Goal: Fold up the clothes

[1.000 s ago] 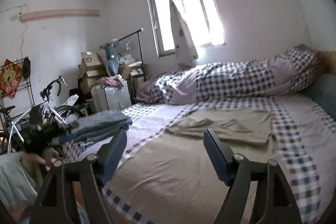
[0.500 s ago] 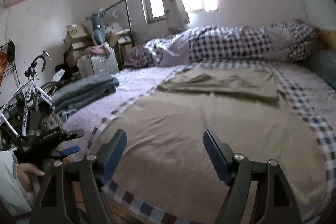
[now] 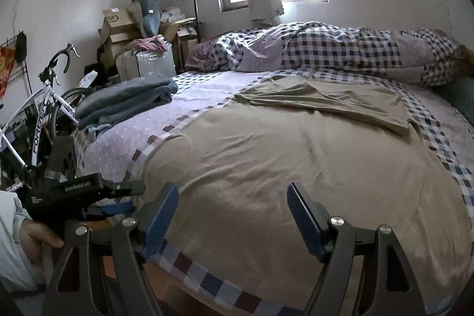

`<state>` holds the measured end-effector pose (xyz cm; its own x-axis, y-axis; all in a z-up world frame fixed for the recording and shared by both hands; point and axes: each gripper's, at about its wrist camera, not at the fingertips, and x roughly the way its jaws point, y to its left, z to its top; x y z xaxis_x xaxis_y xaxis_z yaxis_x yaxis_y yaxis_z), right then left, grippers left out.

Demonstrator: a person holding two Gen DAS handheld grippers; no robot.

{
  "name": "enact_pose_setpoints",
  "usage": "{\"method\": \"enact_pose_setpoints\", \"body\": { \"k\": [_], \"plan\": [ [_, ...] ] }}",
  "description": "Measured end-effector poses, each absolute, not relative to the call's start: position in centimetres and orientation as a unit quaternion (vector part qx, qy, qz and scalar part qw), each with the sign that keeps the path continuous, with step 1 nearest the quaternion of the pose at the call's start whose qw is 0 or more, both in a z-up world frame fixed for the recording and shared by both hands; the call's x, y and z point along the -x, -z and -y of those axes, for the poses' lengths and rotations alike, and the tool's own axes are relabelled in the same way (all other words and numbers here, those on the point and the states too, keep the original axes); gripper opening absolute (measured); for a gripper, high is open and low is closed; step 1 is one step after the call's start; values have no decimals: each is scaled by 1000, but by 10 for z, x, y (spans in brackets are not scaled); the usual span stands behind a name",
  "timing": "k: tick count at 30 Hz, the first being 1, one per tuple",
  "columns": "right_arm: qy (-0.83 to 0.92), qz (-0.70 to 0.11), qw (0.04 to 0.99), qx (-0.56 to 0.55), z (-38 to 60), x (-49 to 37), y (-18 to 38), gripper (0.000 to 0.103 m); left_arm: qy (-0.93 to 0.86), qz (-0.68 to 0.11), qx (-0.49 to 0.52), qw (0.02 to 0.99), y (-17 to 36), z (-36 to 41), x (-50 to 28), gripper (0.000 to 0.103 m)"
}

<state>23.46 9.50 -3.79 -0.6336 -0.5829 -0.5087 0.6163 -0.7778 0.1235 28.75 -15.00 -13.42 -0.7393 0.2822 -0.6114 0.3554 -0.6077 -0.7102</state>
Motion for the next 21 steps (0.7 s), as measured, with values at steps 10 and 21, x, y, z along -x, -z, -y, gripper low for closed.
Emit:
{"method": "enact_pose_setpoints", "body": {
  "k": [10, 21],
  "plan": [
    [898, -52, 340, -274, -84, -236, 46, 79, 851, -398, -334, 77, 125, 156, -290, 91],
    [894, -81, 346, -272, -74, -241, 52, 79, 845, -405, -339, 88, 123, 169, -301, 54]
  ]
}}
